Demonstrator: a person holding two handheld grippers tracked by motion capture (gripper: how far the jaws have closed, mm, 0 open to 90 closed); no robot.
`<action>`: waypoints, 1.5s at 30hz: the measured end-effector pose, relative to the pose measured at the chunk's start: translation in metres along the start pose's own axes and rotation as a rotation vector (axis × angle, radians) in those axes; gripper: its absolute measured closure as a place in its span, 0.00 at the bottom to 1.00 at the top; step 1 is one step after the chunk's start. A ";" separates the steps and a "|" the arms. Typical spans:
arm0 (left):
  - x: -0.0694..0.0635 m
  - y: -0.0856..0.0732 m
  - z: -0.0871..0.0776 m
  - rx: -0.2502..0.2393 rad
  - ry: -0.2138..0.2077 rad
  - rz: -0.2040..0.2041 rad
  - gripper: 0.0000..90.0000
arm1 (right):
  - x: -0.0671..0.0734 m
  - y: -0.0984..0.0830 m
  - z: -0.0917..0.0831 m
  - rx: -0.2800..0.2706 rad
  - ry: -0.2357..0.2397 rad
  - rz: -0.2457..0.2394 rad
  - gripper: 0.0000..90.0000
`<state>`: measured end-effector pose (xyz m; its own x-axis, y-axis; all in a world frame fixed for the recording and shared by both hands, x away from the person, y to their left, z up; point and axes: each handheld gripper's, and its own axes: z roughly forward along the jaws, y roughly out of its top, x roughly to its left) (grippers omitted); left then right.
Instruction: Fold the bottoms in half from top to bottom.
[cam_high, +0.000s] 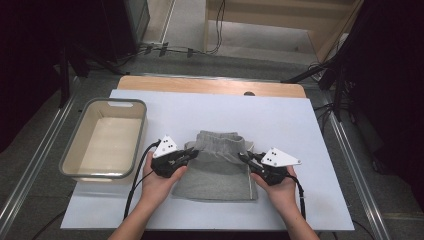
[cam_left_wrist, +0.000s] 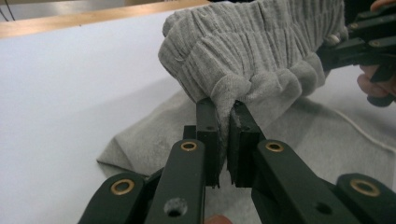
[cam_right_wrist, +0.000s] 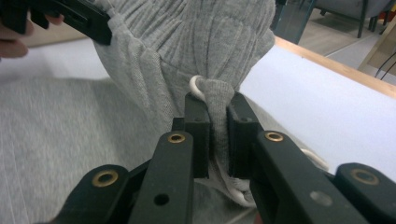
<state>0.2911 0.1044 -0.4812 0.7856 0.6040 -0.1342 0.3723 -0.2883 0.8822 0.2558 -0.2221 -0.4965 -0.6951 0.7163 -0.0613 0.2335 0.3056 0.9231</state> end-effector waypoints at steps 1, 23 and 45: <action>-0.001 -0.002 0.000 0.005 -0.004 -0.001 0.94 | 0.001 -0.002 0.000 0.006 0.000 -0.001 0.87; -0.016 -0.005 -0.021 0.035 -0.138 -0.015 0.36 | 0.020 -0.012 -0.035 0.094 0.101 0.003 0.37; -0.041 -0.022 0.001 0.195 -0.219 0.010 0.77 | 0.041 -0.005 -0.027 0.105 0.116 0.174 0.67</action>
<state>0.2517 0.0849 -0.4954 0.8699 0.4316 -0.2389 0.4352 -0.4436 0.7834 0.2079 -0.2115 -0.4933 -0.7099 0.6892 0.1452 0.4223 0.2515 0.8709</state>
